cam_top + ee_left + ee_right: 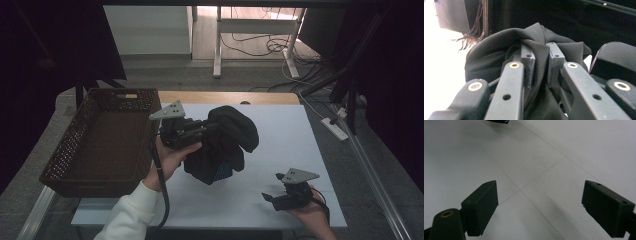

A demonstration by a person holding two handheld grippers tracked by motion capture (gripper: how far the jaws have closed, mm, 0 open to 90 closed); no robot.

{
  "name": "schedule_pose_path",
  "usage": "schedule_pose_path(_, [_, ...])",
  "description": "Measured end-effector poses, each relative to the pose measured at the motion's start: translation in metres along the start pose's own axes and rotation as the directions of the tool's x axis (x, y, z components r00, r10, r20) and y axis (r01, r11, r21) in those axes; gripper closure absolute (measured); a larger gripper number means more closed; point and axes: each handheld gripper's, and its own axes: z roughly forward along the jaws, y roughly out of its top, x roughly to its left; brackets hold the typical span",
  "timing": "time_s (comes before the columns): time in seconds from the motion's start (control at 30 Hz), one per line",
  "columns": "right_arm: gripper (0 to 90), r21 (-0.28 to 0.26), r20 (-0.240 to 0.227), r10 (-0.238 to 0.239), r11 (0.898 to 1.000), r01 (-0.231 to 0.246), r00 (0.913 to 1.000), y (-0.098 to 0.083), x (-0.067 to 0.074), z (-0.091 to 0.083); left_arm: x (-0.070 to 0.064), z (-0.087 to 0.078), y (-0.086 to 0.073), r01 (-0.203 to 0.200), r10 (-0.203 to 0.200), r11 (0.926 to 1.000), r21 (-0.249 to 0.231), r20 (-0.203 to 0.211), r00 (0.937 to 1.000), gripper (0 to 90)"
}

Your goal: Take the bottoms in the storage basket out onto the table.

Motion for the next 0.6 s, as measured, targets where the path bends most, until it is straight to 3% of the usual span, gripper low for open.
schedule_pose_path(0.33, [13.7, 0.002, 0.002, 0.000, 1.000, -0.001, 1.0000, 0.000, 0.000, 0.001, 0.022, 0.014, -0.017, 0.046, -0.043, 0.9972, 0.060, -0.043, 0.9981, 78.4])
schedule_pose_path(0.43, [13.6, 0.002, 0.001, 0.001, 1.000, -0.001, 1.0000, 0.000, 0.000, 0.001, 0.029, 0.021, -0.024, 0.053, -0.045, 0.9938, 0.098, -0.078, 0.9959, 78.4])
schedule_pose_path(0.6, [13.6, 0.009, -0.001, -0.002, 1.000, 0.002, 1.0000, -0.001, 0.000, 0.002, 0.040, 0.034, -0.040, 0.085, -0.072, 0.9847, 0.152, -0.084, 0.9938, 78.3])
